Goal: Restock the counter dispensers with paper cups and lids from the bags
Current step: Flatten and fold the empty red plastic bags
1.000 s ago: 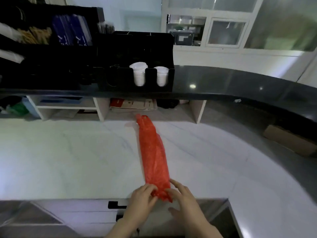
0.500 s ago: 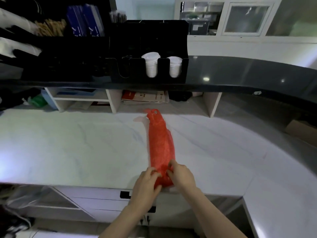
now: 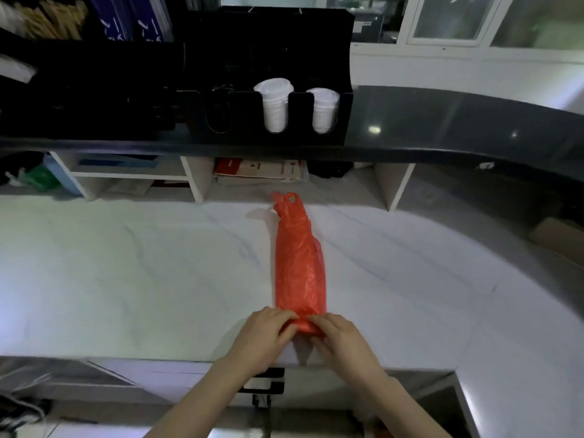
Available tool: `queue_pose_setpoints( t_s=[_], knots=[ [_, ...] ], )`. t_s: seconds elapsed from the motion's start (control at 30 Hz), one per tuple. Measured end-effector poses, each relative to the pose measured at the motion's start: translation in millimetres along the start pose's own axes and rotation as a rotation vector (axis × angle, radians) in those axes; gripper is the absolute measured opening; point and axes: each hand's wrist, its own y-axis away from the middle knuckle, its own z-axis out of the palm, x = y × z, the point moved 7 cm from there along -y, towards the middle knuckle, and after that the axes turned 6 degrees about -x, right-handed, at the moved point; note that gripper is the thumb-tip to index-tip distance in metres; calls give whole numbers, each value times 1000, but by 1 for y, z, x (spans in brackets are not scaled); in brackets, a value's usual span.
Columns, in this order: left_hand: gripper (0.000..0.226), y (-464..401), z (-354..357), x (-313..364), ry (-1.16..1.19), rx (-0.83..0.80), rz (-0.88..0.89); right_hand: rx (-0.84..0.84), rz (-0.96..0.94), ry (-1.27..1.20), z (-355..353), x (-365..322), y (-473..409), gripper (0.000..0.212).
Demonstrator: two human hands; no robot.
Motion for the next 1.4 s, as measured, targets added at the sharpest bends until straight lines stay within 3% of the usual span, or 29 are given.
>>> queue_pose_setpoints(
  t_s=[0.1,0.2,0.3,0.4,0.53,0.67,0.77,0.97,1.07,1.13,1.23,1.4],
  knots=[
    [28,-19,-4,-11,104,34,-178,-2,164,-97,-7,8,-26,37],
    [39,-29,-11,-20,91,119,-326,47,264,-94,-11,16,-51,28],
    [36,-30,-14,-13,-46,240,-161,17,349,35,-9,28,-66,19],
    [36,-23,5,-18,-211,232,74,66,312,113,-3,33,-72,15],
    [51,-14,25,-31,-169,111,59,184,172,207,-5,25,-75,8],
    [47,-17,16,-30,-158,99,30,147,-34,160,1,9,-51,33],
    [43,-21,10,-29,-135,124,-5,48,-27,142,13,21,-33,53],
    [34,-48,-17,-42,143,93,-137,72,107,-53,-16,19,-66,26],
    [37,-62,-23,-49,179,153,-200,133,239,-80,-19,30,-85,10],
    [32,-69,-26,-42,60,221,-93,153,365,-48,-15,43,-92,7],
    [26,-66,-14,-37,-135,206,142,221,372,37,-10,49,-98,8],
    [50,-57,5,-57,-56,60,128,205,294,83,-9,49,-106,8]
  ],
)
